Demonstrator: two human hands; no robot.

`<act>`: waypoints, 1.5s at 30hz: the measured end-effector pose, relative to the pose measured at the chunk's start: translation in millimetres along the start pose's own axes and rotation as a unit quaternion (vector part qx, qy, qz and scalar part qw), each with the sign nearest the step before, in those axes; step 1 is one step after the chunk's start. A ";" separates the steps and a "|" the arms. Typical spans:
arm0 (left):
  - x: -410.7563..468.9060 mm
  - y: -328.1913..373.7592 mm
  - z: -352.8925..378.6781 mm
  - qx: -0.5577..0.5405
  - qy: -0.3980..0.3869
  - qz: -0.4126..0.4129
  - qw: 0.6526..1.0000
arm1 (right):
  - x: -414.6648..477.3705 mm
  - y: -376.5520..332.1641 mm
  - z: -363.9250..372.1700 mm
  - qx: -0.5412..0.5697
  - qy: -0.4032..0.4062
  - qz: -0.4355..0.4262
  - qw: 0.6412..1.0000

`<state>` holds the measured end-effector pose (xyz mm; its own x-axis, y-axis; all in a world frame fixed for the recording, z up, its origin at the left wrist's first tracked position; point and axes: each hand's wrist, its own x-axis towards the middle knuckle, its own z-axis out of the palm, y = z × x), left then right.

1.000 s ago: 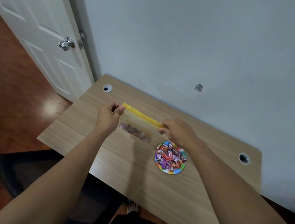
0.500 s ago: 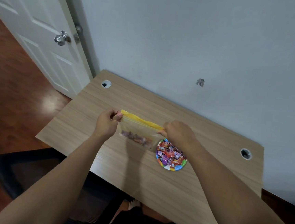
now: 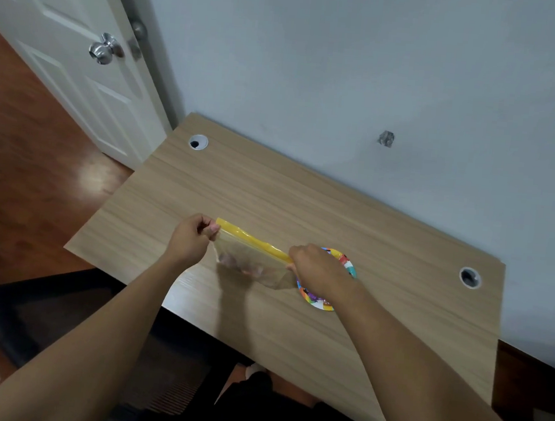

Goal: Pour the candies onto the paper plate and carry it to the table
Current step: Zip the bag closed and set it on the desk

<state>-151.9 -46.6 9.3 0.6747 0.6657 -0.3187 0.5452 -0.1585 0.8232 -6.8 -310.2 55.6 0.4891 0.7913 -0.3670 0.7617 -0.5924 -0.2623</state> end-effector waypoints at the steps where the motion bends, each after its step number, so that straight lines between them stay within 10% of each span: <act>1: 0.8 -3.1 -0.5 0.002 0.003 0.000 1.000 | -1.0 -0.7 5.3 0.019 -0.001 0.010 1.000; 18: -0.5 21.6 36.1 -0.026 0.081 0.026 0.996 | -20.6 86.2 32.7 0.278 0.073 0.200 0.937; 29: -16.3 19.4 148.9 -0.079 -0.117 -0.058 0.988 | -51.8 169.6 81.6 0.298 0.101 0.339 0.887; 45: -15.6 -24.3 247.2 -0.032 -0.129 -0.170 0.976 | -29.9 196.0 164.5 0.508 0.104 0.393 0.760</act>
<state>-52.6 -233.4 -121.9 0.5673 0.4641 -0.6803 0.7329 0.0922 0.6741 58.0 -474.9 -131.6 0.7604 0.0774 -0.6448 -0.4688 -0.6217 -0.6275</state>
